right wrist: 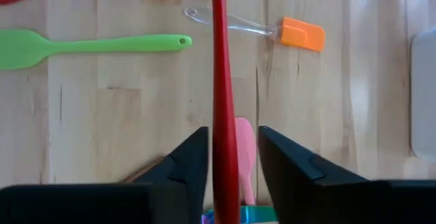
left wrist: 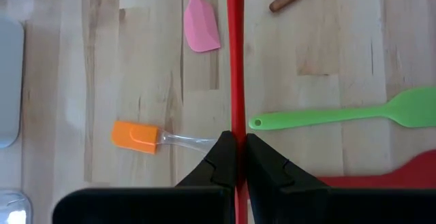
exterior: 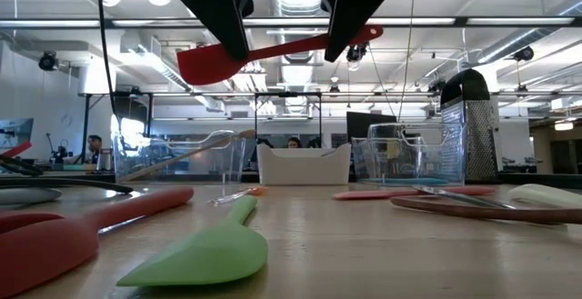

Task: Pick & Place Kitchen Items
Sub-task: Put the red spatula into the right transparent bin

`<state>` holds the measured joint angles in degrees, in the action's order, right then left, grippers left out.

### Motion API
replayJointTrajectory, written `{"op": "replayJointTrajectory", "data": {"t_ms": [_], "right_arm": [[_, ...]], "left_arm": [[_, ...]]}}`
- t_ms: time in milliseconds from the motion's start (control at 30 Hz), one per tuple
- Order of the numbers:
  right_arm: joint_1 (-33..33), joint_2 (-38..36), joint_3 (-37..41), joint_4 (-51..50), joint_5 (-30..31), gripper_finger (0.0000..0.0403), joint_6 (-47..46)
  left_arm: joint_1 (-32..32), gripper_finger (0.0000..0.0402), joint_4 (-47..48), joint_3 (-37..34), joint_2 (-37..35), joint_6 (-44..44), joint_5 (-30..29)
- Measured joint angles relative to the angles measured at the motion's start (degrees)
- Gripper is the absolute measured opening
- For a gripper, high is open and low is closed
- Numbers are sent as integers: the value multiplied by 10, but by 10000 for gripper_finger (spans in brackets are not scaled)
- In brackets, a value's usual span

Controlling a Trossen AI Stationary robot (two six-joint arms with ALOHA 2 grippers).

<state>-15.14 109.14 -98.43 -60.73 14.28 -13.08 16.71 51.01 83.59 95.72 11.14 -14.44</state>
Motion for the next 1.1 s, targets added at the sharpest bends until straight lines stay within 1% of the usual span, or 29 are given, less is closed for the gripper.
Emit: {"op": "replayJointTrajectory", "data": {"t_ms": [167, 200, 367, 433, 500, 667, 733, 800, 867, 967, 1100], "right_arm": [[2, 0, 0, -1, -13, 31, 8], [2, 0, 0, -1, -13, 25, 13], [2, 0, 0, -3, -15, 24, 12], [2, 0, 0, -4, -15, 24, 11], [2, -1, 0, -4, -15, 24, 11], [2, -1, 1, -11, -15, 24, 2], [3, -1, 1, -34, -13, 23, -12], [5, -1, 1, -69, -5, 23, -33], [6, -1, 3, -103, 10, 23, -53], [7, -8, 14, -136, 23, 23, -74], [13, -33, 30, -163, 36, 23, -97]], "left_arm": [[0, 17, 0, 0, 0, 1, -2], [0, 17, 0, 0, 0, 1, -2], [0, 17, -1, 0, 0, 0, -2], [0, 28, -2, 0, 0, 0, -1], [0, 52, -3, 0, 0, 0, -1], [2, 134, -3, 0, -1, -2, -3], [3, 165, 2, 0, -1, -6, -12], [4, 188, 15, 0, -3, -6, -31], [9, 201, 29, 0, -6, 5, -65], [17, 205, 40, 0, -16, 16, -119], [24, 199, 40, -8, -30, 37, -155]]}}
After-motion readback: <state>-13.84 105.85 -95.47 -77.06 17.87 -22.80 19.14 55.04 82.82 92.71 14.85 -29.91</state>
